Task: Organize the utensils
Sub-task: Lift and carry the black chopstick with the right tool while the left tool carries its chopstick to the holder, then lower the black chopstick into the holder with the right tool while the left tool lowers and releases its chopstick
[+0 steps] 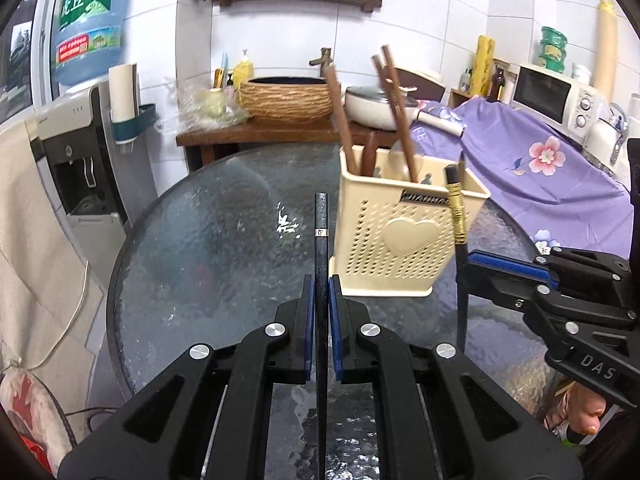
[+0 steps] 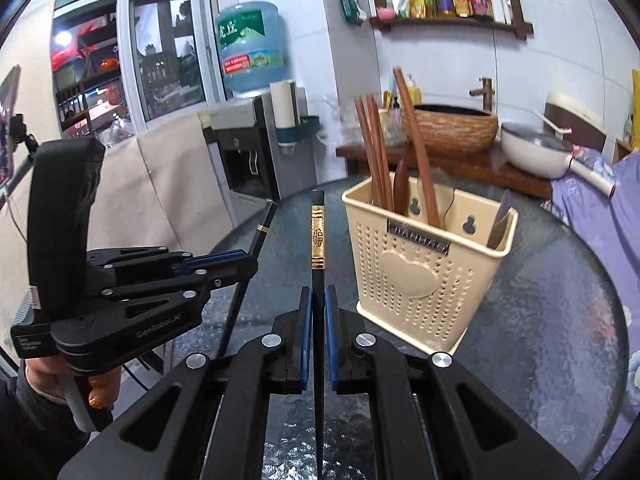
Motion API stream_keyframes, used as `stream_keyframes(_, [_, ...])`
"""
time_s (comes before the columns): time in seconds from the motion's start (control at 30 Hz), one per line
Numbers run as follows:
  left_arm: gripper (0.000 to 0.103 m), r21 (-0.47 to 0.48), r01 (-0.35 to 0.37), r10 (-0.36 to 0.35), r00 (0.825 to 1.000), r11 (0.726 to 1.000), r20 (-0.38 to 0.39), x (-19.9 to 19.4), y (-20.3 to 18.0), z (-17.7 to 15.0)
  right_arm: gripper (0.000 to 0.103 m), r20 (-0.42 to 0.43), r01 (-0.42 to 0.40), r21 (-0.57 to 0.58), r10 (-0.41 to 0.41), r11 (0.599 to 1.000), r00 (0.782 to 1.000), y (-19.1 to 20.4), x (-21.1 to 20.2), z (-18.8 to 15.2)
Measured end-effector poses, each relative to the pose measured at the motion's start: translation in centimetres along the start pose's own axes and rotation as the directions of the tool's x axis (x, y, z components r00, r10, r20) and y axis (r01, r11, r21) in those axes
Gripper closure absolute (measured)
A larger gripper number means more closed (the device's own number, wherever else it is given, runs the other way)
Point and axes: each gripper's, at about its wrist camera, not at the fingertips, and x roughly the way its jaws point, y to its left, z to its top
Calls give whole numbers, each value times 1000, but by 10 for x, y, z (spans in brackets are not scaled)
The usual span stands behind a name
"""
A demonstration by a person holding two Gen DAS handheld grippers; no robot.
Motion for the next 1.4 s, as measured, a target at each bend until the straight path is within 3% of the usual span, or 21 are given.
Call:
stream_keyframes(0.6, [95,73,40,-49,990,997,133,-52,-22,47,97,97,-8,-1,8,1000,995,-4,-39,34])
stream_keyframes(1.03, [95,128,79,-109,965,989,239,-89,-41,136,97,189,24,6,-25,1000,982,-21,-76,108])
stream_keyframes(1.3, [95,89,36,-64,939,995,337,-88,-51,186,97,266,109,12,-108,994,958,-36,-84,145])
stream_keyframes(1.4, [95,59,37,-55,939,998,340,-73,-48,197,97,280,130,16,-129,991,951,-43,-80,150])
